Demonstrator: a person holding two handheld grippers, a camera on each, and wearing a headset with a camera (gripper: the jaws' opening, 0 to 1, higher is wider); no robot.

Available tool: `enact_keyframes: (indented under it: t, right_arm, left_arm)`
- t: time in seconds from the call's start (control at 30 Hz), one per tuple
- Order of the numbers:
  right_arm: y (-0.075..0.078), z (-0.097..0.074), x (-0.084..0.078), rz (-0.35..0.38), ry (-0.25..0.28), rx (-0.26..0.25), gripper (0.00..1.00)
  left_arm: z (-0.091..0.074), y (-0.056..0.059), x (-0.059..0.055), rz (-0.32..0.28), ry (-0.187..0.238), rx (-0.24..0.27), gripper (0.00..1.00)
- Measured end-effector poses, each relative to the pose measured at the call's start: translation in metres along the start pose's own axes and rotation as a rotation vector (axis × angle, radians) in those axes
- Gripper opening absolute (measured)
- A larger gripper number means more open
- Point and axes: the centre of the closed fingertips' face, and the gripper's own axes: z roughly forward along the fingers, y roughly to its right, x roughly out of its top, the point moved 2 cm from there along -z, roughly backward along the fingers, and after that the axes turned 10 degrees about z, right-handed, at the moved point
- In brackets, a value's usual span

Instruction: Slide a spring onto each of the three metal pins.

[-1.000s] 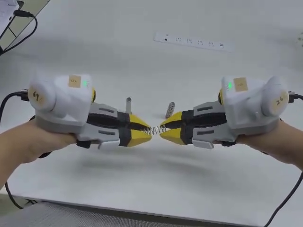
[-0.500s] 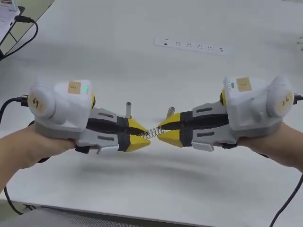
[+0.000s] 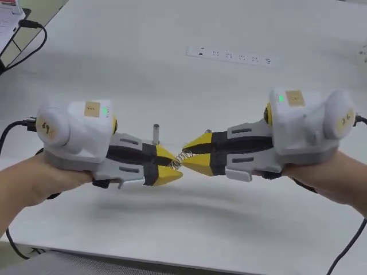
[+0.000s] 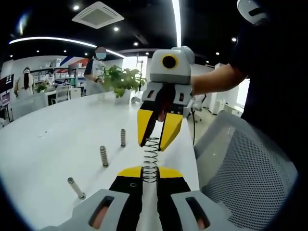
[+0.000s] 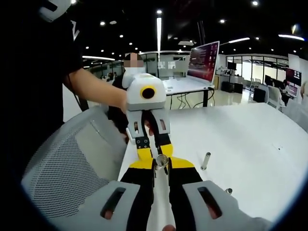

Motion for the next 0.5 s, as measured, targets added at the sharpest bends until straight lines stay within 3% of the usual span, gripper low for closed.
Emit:
enact_keyframes:
  t: [0.5]
  right_arm:
    - [-0.004,0.012,0.003,-0.026,0.062,-0.007,0.07]
  left_arm:
    - [0.004,0.002,-0.001,0.001,-0.002,-0.004,0.02]
